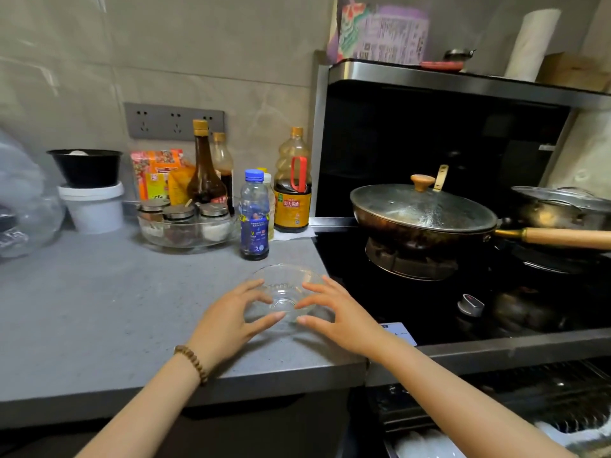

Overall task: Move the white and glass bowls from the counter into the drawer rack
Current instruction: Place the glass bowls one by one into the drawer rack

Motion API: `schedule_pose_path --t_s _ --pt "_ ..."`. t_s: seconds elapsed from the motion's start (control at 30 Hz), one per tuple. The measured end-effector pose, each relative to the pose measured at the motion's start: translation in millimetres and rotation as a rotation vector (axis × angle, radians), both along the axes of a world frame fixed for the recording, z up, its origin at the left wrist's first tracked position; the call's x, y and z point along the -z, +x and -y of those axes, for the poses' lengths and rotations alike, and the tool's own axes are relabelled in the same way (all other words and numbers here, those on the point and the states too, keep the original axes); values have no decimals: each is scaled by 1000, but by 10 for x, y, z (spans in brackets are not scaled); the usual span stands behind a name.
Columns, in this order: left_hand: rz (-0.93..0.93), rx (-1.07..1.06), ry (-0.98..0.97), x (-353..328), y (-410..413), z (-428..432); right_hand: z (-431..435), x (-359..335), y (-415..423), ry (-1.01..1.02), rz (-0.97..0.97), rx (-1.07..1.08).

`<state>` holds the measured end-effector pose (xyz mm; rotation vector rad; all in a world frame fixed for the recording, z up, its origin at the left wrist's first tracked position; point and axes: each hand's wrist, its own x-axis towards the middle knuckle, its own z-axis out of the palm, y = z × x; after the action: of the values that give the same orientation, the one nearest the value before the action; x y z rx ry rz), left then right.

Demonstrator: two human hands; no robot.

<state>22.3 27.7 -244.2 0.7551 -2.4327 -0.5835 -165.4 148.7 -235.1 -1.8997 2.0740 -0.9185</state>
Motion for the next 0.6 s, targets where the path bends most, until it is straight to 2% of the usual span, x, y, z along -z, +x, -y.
schedule_pose_path --t_s 0.33,0.5,0.6 --pt "-287 76 140 -21 -216 -50 -5 -94 -43 -14 40 55" --pt "-393 139 178 -171 -462 -235 -280 -359 -169 -70 -59 21" --pt "-397 221 178 -322 -709 -433 -590 -580 -363 -17 -67 37"
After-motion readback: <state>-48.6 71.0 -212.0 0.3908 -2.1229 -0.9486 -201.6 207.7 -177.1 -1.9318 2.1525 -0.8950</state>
